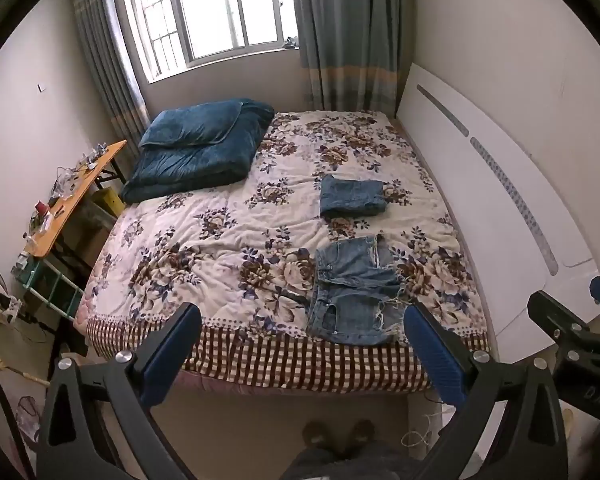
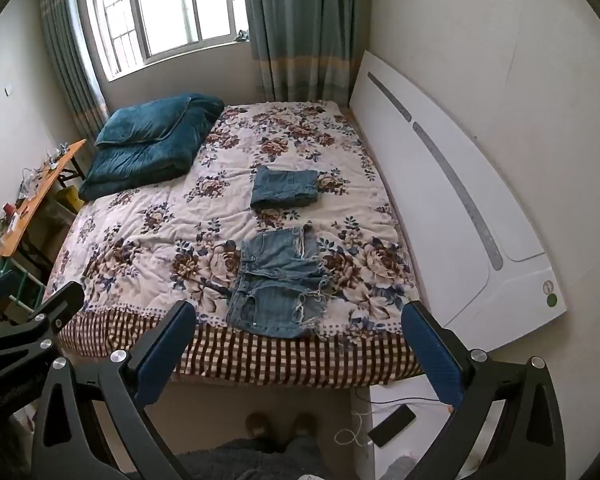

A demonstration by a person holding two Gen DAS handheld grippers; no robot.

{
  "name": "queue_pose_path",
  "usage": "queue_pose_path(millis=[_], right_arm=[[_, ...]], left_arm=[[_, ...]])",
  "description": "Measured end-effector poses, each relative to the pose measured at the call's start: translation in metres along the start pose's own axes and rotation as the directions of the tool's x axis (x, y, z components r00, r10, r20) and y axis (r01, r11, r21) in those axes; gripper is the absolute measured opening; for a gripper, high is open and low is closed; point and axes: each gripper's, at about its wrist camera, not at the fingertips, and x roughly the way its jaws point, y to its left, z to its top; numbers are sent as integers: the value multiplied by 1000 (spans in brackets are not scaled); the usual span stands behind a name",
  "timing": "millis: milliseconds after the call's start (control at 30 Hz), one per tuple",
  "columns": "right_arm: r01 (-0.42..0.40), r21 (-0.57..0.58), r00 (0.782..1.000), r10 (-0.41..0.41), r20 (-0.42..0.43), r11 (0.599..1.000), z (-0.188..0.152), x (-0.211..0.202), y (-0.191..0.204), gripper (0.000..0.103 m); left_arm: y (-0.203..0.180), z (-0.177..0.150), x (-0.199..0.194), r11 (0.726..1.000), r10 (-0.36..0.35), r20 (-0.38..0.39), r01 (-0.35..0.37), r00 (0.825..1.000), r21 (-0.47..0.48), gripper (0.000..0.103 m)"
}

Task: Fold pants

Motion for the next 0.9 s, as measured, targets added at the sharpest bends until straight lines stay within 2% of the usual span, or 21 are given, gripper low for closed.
queue_pose_path(millis=[900], right_arm=[[12,-11,1000,-12,3,1000,6,-3,-4,103]], left_arm=[[-7,6,-4,1000,3,19,-3,1000,-7,103]])
